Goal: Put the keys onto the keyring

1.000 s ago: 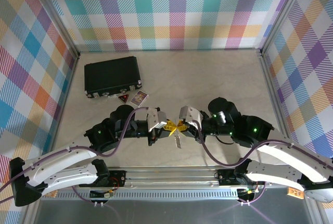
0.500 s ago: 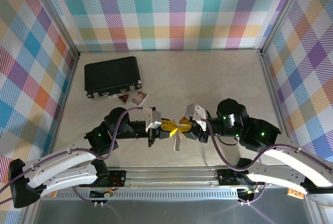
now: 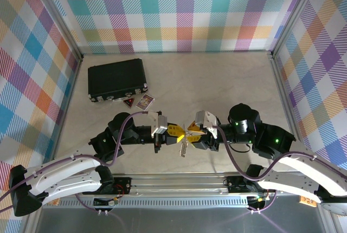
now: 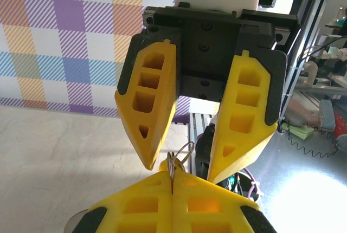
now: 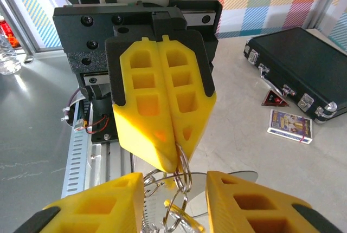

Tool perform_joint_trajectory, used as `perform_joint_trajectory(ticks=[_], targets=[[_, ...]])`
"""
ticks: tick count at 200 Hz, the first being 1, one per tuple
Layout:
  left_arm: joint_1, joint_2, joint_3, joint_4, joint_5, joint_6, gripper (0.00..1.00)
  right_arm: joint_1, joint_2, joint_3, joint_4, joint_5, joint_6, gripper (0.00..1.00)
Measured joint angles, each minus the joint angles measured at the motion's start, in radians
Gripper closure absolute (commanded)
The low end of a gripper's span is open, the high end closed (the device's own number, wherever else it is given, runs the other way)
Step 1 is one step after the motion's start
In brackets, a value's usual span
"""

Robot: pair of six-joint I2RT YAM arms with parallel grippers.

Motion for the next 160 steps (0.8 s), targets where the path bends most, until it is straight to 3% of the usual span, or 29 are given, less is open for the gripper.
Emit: perform_joint_trajectory(ticks=[96, 160], targets=[[0.0, 0.0, 0.0, 0.0, 0.024, -0.004, 1.0, 0.0, -0.005, -0.001, 0.019, 0.008, 0.007, 1.0], [0.0, 0.0, 0.01, -0.026, 0.015, 0.006, 1.0, 0.0, -0.012, -0.013, 0.024, 0.009, -0.003, 1.0]])
